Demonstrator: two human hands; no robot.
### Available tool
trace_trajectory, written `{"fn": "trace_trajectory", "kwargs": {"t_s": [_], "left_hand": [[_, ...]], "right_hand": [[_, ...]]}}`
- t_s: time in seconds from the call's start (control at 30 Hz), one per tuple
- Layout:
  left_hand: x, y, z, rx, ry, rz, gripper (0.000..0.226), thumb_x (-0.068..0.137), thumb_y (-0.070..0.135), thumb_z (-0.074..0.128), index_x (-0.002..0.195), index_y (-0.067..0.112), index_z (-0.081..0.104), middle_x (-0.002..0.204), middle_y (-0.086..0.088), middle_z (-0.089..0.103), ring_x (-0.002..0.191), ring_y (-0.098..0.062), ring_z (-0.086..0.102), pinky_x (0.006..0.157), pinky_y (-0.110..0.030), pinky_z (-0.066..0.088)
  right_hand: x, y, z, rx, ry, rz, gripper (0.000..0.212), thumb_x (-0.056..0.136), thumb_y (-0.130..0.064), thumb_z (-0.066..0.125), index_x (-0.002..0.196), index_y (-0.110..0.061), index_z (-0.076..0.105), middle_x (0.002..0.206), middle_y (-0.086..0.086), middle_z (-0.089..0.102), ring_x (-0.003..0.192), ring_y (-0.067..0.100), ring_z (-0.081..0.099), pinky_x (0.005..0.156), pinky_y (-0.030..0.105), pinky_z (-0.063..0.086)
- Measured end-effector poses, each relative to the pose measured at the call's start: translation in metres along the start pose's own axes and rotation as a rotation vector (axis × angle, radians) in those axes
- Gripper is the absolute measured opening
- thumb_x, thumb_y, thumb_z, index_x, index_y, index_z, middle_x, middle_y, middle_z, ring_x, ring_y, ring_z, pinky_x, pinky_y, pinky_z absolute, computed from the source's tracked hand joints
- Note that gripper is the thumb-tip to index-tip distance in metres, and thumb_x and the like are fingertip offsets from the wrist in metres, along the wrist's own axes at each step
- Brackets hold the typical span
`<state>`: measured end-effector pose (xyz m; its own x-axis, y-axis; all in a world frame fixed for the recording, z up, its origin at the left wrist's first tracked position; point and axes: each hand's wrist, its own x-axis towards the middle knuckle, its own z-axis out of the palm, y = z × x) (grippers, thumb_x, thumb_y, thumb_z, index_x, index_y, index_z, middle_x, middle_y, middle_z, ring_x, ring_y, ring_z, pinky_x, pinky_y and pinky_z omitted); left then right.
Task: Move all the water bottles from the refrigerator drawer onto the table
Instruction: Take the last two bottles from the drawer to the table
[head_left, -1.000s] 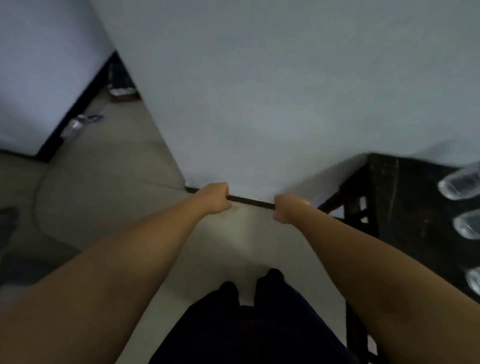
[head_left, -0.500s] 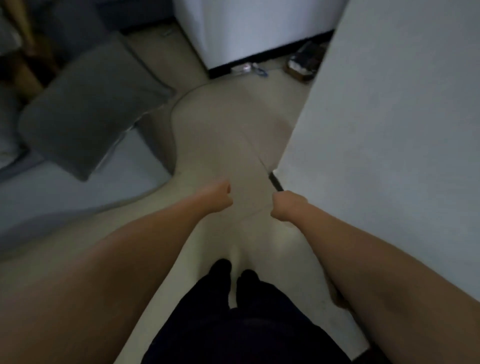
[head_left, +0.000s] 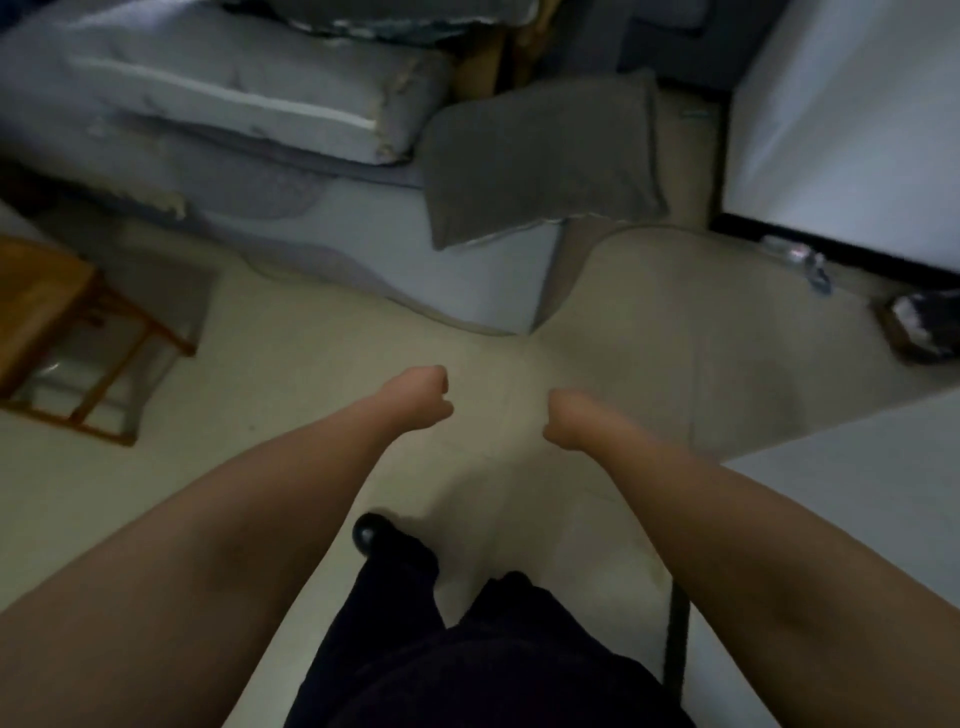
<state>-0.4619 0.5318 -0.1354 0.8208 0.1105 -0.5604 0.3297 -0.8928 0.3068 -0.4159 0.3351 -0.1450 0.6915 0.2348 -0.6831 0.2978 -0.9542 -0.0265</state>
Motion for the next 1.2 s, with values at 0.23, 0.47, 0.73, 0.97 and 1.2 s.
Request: {"fn": "trace_trajectory", "kwargs": {"t_s": [0.23,0.47,0.73,0.97,1.2], "left_hand": [[-0.008,-0.128,-0.044,-0.120,0.070,-0.187,0.036,0.091,0.023,0.054,0.124,0.008,0.053,0.123,-0.015,0.058,0.112,-0.030,0.056,0.086,-0.031,0.045],[-0.036,-0.260,-0.094,-0.222,0.174,-0.393,0.034,0.091,0.022,0.053,0.122,0.008,0.055,0.127,-0.014,0.057,0.117,-0.029,0.054,0.089,-0.029,0.044],[-0.097,-0.374,-0.097,-0.442,0.278,-0.635,0.030,0.091,0.022,0.054,0.116,0.006,0.057,0.121,-0.014,0.059,0.110,-0.028,0.056,0.087,-0.033,0.045],[-0.142,-0.439,-0.082,-0.617,0.333,-0.817,0.031,0.092,0.022,0.053,0.118,0.006,0.055,0.120,-0.014,0.059,0.110,-0.029,0.056,0.086,-0.032,0.045],[-0.175,-0.521,-0.085,-0.735,0.420,-1.025,0.030,0.090,0.021,0.055,0.116,0.006,0.055,0.118,-0.014,0.060,0.109,-0.029,0.056,0.087,-0.033,0.045]], "right_hand": [[0.049,-0.145,-0.048,-0.187,0.043,-0.224,0.035,0.095,-0.018,0.046,0.128,-0.005,0.047,0.133,0.015,0.051,0.120,0.032,0.053,0.093,0.034,0.045],[0.073,-0.295,-0.081,-0.343,0.047,-0.381,0.038,0.096,-0.015,0.046,0.133,-0.007,0.048,0.135,0.013,0.052,0.122,0.031,0.054,0.094,0.034,0.045],[0.072,-0.441,-0.084,-0.503,0.061,-0.583,0.044,0.096,-0.018,0.047,0.138,-0.004,0.045,0.141,0.017,0.048,0.129,0.033,0.049,0.102,0.039,0.043],[0.068,-0.554,-0.069,-0.702,0.021,-0.806,0.040,0.096,-0.018,0.046,0.134,-0.005,0.049,0.137,0.015,0.052,0.121,0.031,0.053,0.096,0.035,0.044],[0.075,-0.681,-0.056,-0.872,0.004,-0.988,0.037,0.096,-0.018,0.041,0.131,-0.009,0.052,0.132,0.013,0.055,0.117,0.030,0.054,0.088,0.034,0.045]]}}
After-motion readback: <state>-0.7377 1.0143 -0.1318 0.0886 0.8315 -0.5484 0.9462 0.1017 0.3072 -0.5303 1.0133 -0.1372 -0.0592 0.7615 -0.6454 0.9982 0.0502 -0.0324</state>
